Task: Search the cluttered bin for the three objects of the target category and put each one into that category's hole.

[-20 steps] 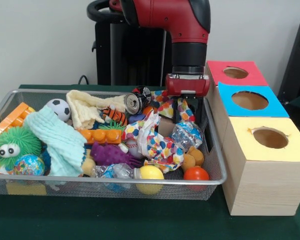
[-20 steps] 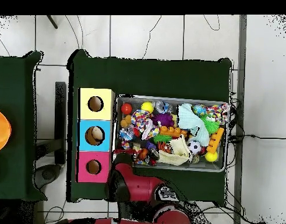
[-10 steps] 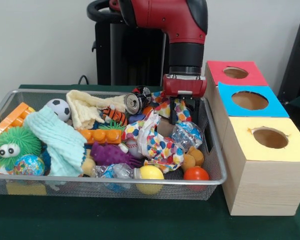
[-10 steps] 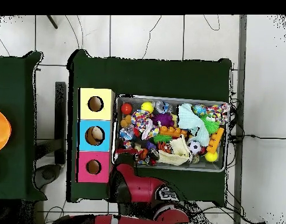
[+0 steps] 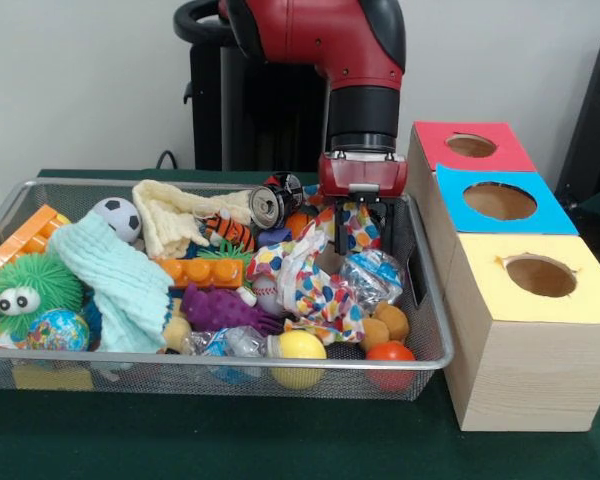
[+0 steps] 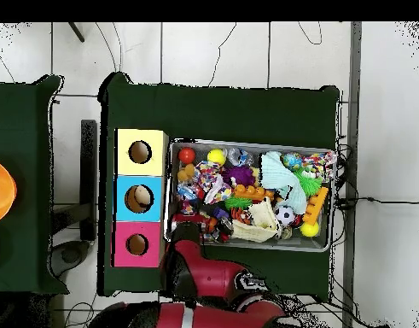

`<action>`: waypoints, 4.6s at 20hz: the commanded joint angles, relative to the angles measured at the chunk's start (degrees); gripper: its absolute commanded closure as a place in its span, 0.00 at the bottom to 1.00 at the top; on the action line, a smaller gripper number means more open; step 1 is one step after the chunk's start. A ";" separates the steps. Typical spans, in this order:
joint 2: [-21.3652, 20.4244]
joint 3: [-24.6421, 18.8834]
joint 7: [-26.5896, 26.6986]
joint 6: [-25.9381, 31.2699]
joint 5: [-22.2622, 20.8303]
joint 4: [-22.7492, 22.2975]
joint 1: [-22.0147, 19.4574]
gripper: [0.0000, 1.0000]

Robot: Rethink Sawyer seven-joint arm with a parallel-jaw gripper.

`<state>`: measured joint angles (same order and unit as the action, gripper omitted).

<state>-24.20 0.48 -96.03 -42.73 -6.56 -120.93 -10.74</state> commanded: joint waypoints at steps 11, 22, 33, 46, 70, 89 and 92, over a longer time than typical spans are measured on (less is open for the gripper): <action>3.33 -8.77 -20.66 -7.07 -3.13 5.17 -3.56 0.00; 4.72 -10.81 -24.60 -8.69 -3.71 5.13 -5.06 0.00; 5.06 -10.25 -25.60 -11.22 -3.03 4.77 -4.72 0.00; -4.21 -8.31 -23.96 3.05 3.10 -1.06 -4.63 0.00; 7.47 -9.13 -24.09 0.51 -1.79 3.50 -7.69 0.00; 10.35 -8.65 -27.58 -15.89 -0.16 3.83 -7.89 0.00; 10.87 -8.42 -26.20 -15.56 -0.94 4.31 -7.72 0.00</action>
<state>-17.20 -5.90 -107.35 -55.80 -8.71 -122.85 -17.14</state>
